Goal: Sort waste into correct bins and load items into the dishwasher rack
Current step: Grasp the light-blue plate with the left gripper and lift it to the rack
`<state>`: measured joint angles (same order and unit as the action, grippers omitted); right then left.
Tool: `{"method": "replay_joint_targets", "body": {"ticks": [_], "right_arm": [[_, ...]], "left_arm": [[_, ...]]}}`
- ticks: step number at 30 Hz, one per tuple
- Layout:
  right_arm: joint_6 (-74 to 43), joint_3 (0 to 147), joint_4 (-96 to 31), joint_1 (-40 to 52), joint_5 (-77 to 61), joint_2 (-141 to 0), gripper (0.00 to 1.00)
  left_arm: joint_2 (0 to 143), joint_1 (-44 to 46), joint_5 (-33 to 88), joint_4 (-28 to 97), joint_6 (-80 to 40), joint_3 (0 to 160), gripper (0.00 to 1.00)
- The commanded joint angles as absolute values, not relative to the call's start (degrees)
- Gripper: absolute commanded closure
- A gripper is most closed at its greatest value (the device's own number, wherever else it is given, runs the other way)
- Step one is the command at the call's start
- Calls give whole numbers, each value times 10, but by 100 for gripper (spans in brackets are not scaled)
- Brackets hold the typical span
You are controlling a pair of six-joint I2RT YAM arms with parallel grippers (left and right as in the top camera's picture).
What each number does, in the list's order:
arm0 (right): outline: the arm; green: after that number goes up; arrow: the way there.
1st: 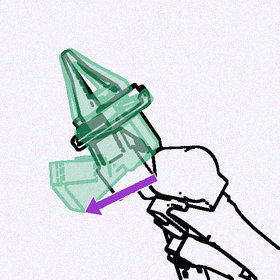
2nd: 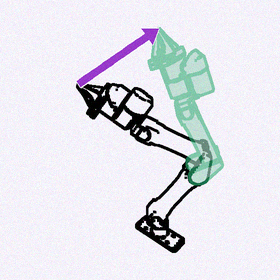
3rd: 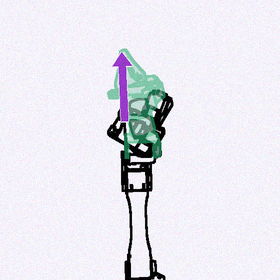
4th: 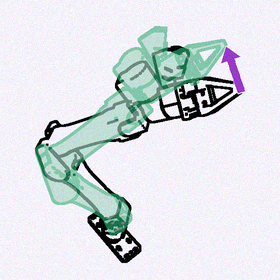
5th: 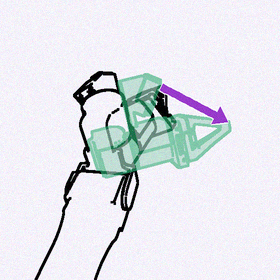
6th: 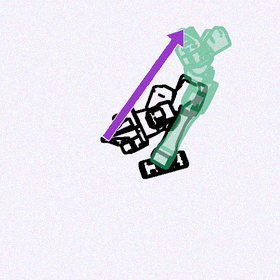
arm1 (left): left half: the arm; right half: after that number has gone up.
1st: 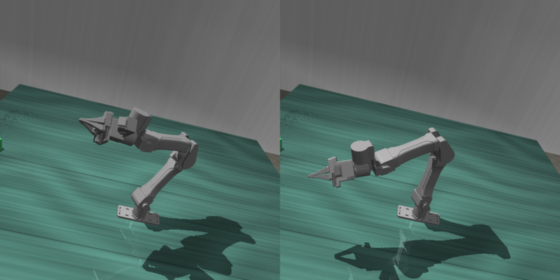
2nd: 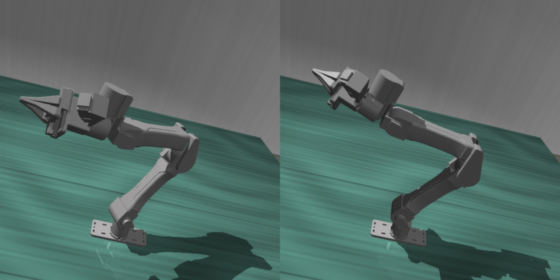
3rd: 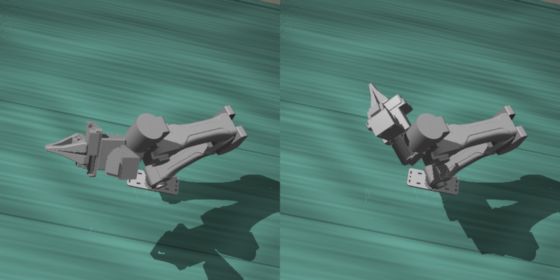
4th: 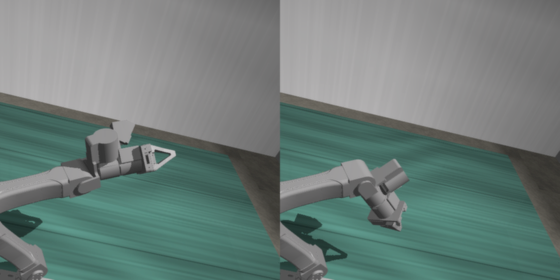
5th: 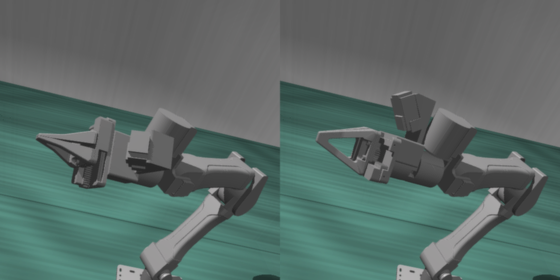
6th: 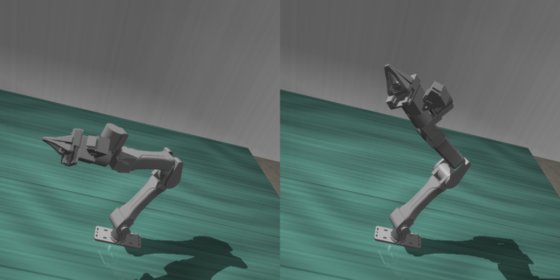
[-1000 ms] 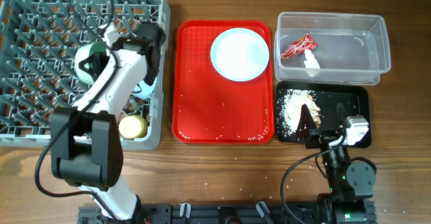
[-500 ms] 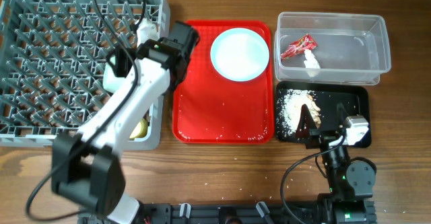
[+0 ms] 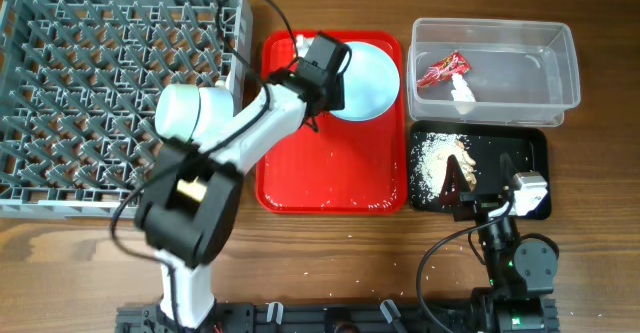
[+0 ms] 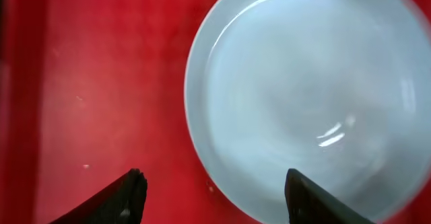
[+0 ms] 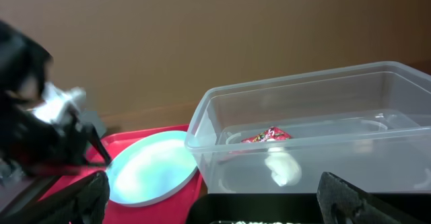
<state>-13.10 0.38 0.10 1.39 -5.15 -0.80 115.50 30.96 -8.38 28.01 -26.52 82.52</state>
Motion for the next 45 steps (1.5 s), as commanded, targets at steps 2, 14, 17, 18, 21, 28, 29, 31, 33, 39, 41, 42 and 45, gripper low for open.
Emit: {"method": "replay_joint_targets", "body": {"ticks": [2, 14, 17, 18, 21, 28, 29, 31, 33, 39, 41, 42, 45], "right_arm": [[-121, 3, 4, 11, -59, -6, 0], [-121, 3, 4, 11, -59, -6, 0], [-121, 3, 4, 11, -59, -6, 0], [-121, 3, 4, 11, -59, -6, 0], [-121, 3, 4, 11, -59, -6, 0], [-121, 3, 4, 11, -59, -6, 0], [-121, 3, 4, 11, -59, -6, 0], [-121, 3, 4, 11, -59, -6, 0], [-121, 3, 4, 11, -59, -6, 0], [-121, 3, 4, 11, -59, -6, 0], [-121, 3, 4, 11, -59, -6, 0], [-121, 3, 4, 11, -59, -6, 0], [-121, 3, 4, 11, -59, -7, 0]], "left_arm": [[1220, 288, -17, 270, -326, 825, 43], [1101, 291, -225, 521, -287, 869, 96], [999, 291, -323, 561, -268, 875, 96], [967, 291, -325, 565, -246, 875, 96], [866, 291, -423, 611, -242, 875, 96], [776, 291, -793, 752, -242, 870, 96], [776, 289, -814, 768, -245, 862, 96], [776, 269, -822, 770, -259, 839, 96], [776, 236, -844, 759, -276, 819, 96], [819, 95, -773, 700, -274, 805, 96], [835, 71, -772, 677, -270, 794, 96], [842, 66, -772, 656, -250, 790, 96], [877, 48, -751, 512, -50, 776, 96]]}}
